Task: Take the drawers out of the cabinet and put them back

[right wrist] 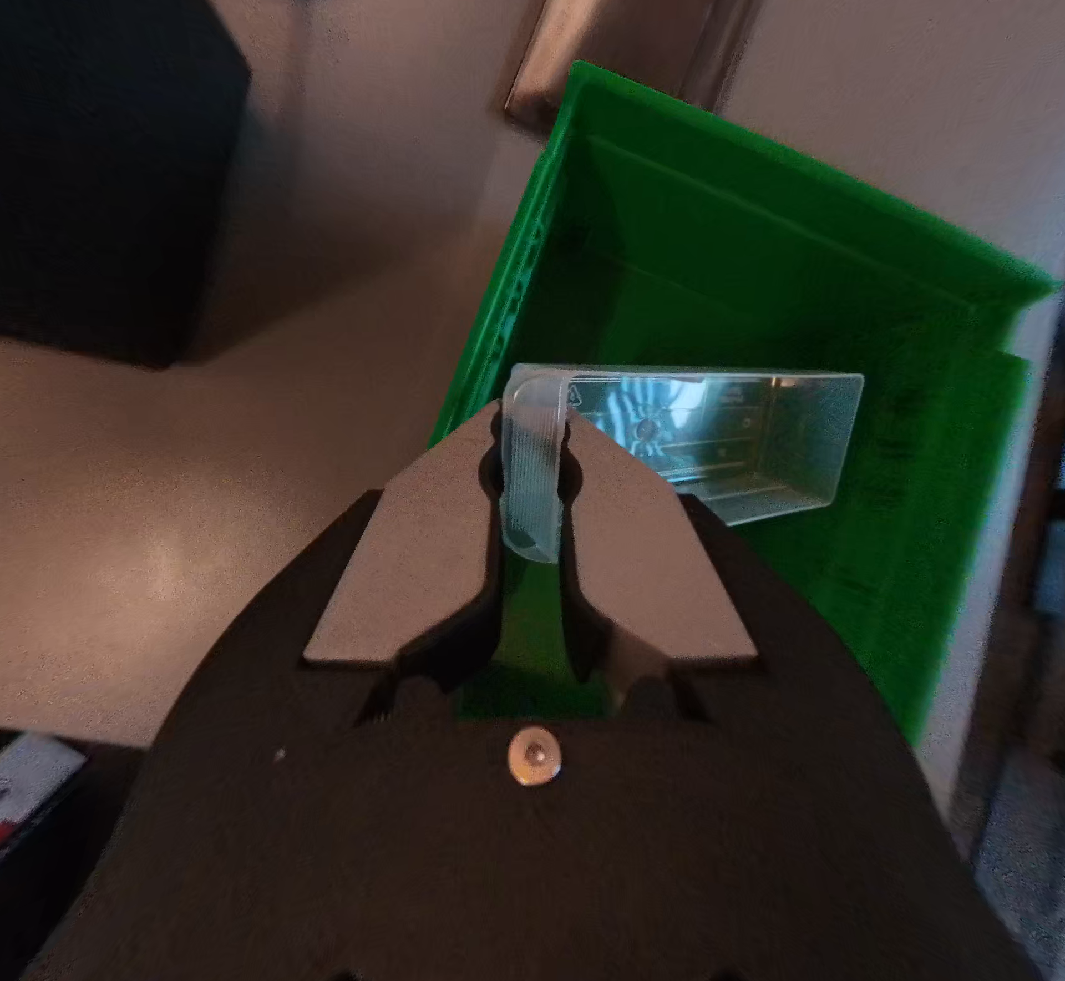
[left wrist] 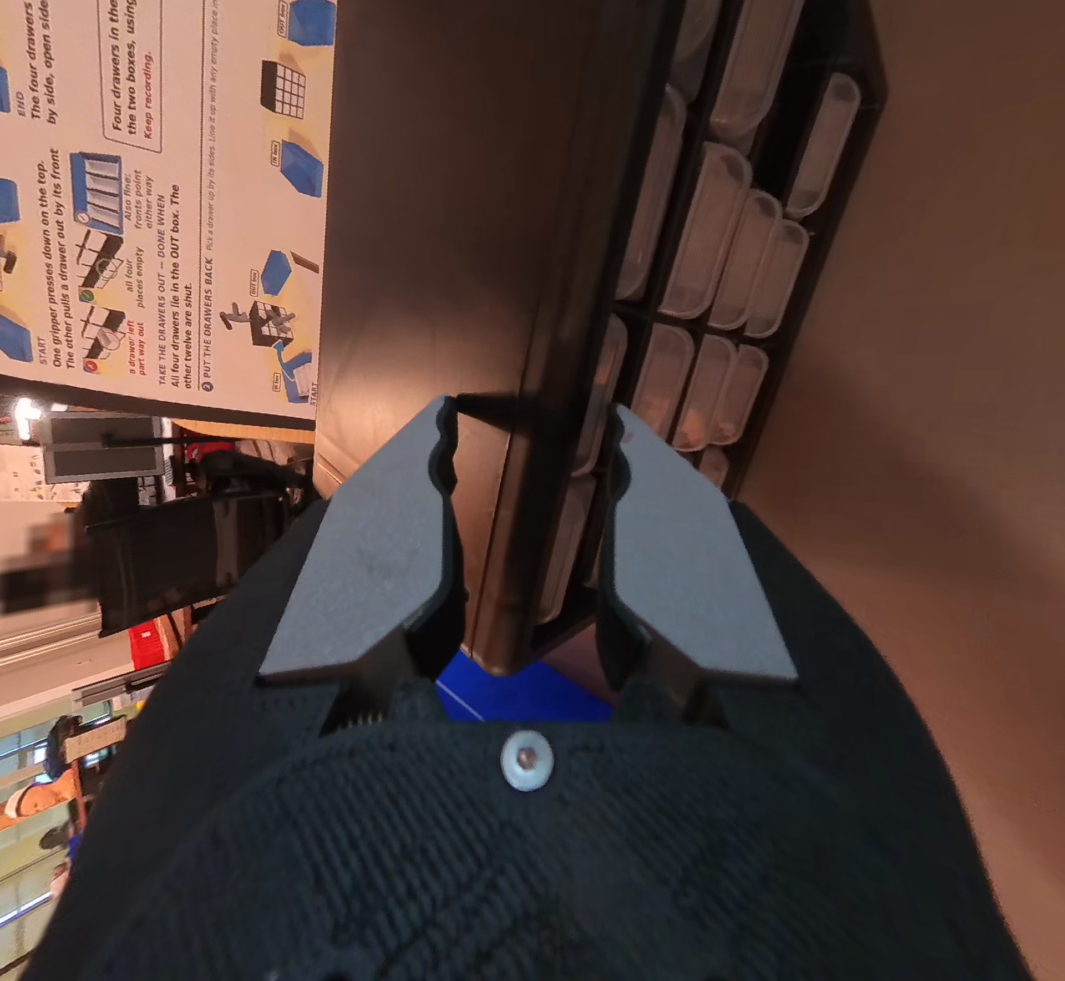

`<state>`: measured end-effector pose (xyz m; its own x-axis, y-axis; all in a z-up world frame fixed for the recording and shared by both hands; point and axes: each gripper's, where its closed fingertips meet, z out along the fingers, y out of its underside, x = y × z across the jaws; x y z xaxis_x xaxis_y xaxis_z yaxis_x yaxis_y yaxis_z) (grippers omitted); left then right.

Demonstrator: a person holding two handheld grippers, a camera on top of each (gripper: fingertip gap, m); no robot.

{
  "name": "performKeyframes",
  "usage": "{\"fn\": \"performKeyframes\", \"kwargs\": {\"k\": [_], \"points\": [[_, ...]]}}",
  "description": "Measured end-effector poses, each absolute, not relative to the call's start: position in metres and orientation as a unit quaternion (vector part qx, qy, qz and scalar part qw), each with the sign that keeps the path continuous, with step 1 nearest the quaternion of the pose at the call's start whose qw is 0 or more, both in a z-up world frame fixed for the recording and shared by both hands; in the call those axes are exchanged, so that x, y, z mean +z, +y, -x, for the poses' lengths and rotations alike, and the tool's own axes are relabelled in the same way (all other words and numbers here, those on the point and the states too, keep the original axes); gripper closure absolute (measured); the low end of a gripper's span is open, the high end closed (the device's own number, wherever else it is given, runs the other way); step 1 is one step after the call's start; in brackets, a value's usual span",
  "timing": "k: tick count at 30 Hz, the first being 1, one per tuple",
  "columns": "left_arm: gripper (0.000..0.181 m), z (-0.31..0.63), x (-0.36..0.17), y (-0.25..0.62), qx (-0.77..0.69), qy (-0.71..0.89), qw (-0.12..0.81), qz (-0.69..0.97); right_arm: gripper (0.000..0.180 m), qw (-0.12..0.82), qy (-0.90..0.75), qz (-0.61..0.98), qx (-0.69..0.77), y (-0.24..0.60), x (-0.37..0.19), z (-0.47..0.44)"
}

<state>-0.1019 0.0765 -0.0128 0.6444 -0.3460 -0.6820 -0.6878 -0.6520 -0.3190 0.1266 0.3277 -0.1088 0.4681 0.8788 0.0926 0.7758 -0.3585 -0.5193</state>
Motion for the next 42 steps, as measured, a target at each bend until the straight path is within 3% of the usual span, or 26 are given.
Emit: {"fn": "performKeyframes", "kwargs": {"k": [1,7,8,10,15,21,26,27,28,32,37,42], "points": [[0.130,0.102,-0.013,0.077,0.297,0.303,0.286,0.859,0.168,0.240,-0.502,0.825,0.098,0.338,-0.120,-0.118],[0.131,0.102,-0.013,0.077,0.292,0.310,0.290,0.857,0.167,0.203,-0.513,0.834,-0.004,0.387,-0.178,-0.106],[0.131,0.102,-0.013,0.077,0.295,0.311,0.289,0.856,0.161,0.212,-0.513,0.832,-0.008,0.392,-0.178,-0.107],[0.131,0.102,-0.013,0.077,0.298,0.312,0.287,0.855,0.139,0.244,-0.513,0.823,-0.021,0.400,-0.169,-0.112],[0.131,0.101,-0.013,0.077,0.294,0.313,0.291,0.855,0.124,0.354,-0.494,0.793,-0.043,0.408,-0.117,-0.127],[0.131,0.101,-0.013,0.077,0.296,0.303,0.293,0.857,0.104,0.362,-0.500,0.786,0.035,0.379,-0.100,-0.128],[0.131,0.101,-0.013,0.077,0.307,0.298,0.278,0.860,0.133,0.270,-0.506,0.819,0.022,0.366,-0.131,-0.150],[0.131,0.101,-0.013,0.077,0.308,0.299,0.275,0.860,0.148,0.249,-0.515,0.820,0.012,0.363,-0.139,-0.157],[0.131,0.101,-0.013,0.077,0.307,0.299,0.271,0.862,0.180,0.224,-0.524,0.822,0.004,0.359,-0.149,-0.163],[0.131,0.101,-0.013,0.076,0.300,0.301,0.258,0.868,0.180,0.127,-0.528,0.839,-0.030,0.350,-0.192,-0.181],[0.132,0.101,-0.012,0.076,0.292,0.303,0.262,0.868,0.180,0.204,-0.523,0.827,-0.029,0.382,-0.203,-0.157],[0.132,0.101,-0.012,0.076,0.289,0.306,0.267,0.867,0.180,0.307,-0.436,0.842,-0.080,0.423,-0.172,-0.164]]}}
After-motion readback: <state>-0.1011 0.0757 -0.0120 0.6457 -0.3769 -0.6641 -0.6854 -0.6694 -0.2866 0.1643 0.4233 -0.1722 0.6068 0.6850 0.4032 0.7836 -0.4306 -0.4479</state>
